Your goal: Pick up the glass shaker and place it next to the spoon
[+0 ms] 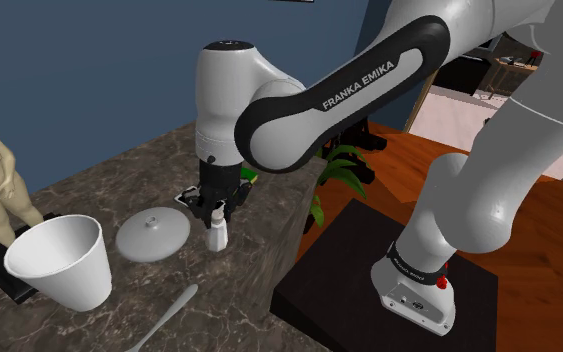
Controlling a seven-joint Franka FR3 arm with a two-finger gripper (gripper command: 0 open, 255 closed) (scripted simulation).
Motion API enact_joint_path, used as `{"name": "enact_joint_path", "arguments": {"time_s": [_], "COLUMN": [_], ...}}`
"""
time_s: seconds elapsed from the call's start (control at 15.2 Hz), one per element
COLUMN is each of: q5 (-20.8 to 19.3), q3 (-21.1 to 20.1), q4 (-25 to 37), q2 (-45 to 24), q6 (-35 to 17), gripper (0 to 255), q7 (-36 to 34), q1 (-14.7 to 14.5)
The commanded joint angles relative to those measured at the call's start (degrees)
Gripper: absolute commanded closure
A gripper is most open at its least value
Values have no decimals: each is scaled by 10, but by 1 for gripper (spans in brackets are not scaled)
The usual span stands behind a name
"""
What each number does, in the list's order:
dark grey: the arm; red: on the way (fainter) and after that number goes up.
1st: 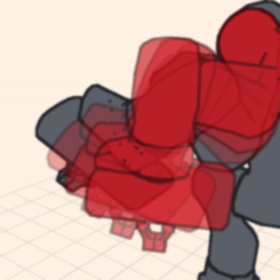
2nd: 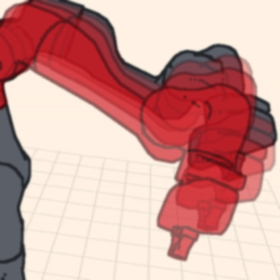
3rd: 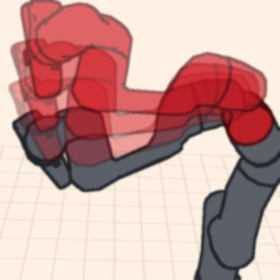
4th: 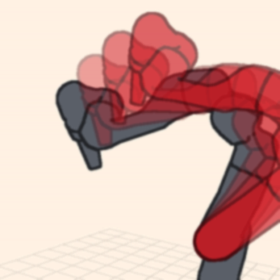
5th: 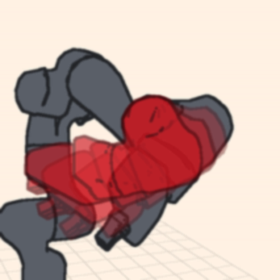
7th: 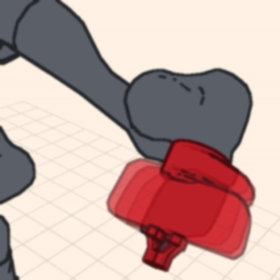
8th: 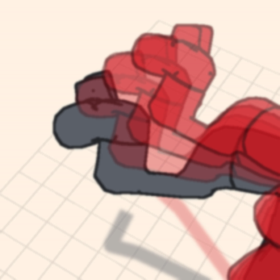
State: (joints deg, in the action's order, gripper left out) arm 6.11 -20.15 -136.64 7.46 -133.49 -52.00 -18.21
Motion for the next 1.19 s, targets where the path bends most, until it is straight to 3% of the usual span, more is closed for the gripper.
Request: {"name": "enact_joint_path", "arguments": {"time_s": [0.0, 0.33, 0.59, 1.12], "q5": [0, 0, 11, 11], "q3": [0, 0, 8, 8], "q4": [0, 0, 33, 33], "q2": [0, 0, 45, 45], "q6": [0, 0, 77, 77], "gripper": [0, 0, 0, 0], "q7": [0, 0, 10, 10], "q1": [0, 0, 0, 0]}}
